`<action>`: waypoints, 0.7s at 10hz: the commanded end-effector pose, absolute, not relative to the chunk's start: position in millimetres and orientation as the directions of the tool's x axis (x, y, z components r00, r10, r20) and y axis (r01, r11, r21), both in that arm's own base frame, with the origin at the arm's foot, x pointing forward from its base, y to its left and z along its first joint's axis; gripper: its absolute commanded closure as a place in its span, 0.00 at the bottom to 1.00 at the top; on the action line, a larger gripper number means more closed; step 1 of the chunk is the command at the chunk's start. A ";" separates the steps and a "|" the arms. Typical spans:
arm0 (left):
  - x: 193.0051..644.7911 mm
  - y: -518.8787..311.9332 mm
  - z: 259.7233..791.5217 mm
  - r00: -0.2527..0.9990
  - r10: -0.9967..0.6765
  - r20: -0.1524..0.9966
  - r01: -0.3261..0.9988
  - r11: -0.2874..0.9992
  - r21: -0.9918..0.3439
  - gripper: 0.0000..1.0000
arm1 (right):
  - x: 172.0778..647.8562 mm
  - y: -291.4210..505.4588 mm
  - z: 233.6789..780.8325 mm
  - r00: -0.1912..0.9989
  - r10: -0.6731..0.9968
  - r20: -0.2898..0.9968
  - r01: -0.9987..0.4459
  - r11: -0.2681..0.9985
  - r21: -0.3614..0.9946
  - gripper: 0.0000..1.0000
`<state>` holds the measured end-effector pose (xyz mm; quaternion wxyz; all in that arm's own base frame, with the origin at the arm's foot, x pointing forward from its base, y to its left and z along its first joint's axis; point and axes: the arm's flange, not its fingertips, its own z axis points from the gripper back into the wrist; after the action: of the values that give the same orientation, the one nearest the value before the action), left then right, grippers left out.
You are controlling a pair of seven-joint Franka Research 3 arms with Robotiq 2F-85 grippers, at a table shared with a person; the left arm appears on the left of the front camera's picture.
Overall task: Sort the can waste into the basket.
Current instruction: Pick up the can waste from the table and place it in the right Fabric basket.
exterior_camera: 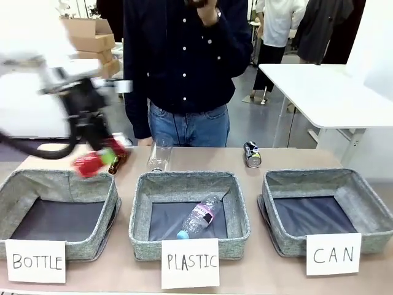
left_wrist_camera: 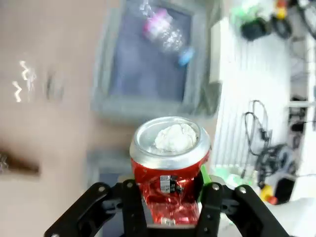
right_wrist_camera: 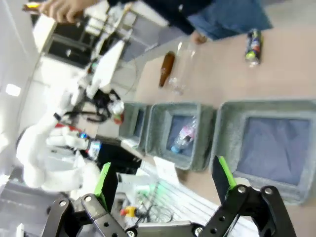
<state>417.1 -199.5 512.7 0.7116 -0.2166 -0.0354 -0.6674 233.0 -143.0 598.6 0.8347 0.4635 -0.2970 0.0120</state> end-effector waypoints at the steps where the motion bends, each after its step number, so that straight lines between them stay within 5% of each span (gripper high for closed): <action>1: 409.3 -323.8 537.5 -0.363 -0.878 0.311 0.921 -0.390 -0.025 0.57 | 207.1 -205.6 609.9 0.756 -0.341 0.559 -0.187 0.706 0.683 0.00; 5: 348.5 -465.8 515.8 -0.627 -0.634 0.454 0.778 -0.545 0.312 0.57 | 138.8 -329.3 580.9 0.563 -0.675 0.477 0.076 0.617 0.783 0.00; 6: 341.3 -490.8 511.8 -0.629 -0.586 0.510 0.770 -0.559 0.307 0.57 | 137.3 -333.0 566.8 0.555 -0.714 0.427 0.099 0.567 0.818 0.00; 7: 336.1 -505.7 506.3 -0.640 -0.569 0.517 0.760 -0.568 0.316 0.57 | 128.8 -320.1 586.3 0.601 -0.615 0.510 0.044 0.663 0.747 0.00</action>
<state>334.8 -507.3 510.7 0.4074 -0.1440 -0.2581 -0.8641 127.3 -338.8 565.4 0.8098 0.3663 -0.3935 -0.2350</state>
